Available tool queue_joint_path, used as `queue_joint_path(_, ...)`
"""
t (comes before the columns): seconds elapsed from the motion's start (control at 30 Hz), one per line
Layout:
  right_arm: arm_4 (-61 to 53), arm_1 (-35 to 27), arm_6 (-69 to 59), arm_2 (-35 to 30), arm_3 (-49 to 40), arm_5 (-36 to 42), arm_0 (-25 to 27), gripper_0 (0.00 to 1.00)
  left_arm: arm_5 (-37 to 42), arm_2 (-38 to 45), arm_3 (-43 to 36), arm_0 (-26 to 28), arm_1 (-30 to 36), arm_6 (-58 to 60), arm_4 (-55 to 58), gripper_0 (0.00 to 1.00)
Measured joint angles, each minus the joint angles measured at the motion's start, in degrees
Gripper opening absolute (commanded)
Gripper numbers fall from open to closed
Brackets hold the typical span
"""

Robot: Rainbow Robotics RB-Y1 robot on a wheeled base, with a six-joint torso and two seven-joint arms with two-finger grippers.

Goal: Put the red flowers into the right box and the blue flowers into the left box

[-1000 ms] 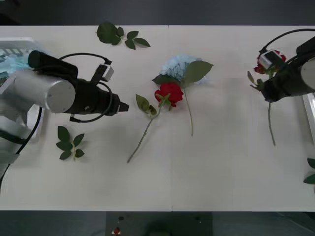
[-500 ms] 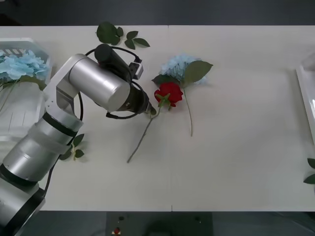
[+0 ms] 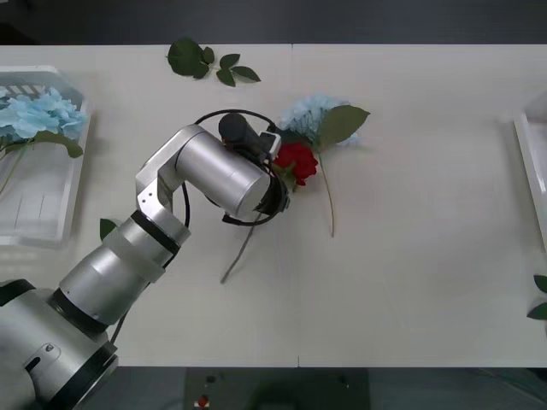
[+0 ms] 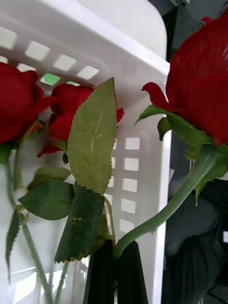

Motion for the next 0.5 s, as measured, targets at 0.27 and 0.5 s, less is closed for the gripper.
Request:
queue_joint_path(0.27, 3.02, 3.40, -0.02, 0.00, 7.64, -5.98, 0.00, 0.57, -2.44, -0.98, 3.18, -1.63, -0.88, 0.00, -0.93, 0.06)
queue_joint_path(0.5, 3.06, 3.82, -0.01, 0.00, 8.71, -6.10, 0.00, 0.93, -2.44, -1.35, 3.19, -1.63, -0.87, 0.00, -0.93, 0.00)
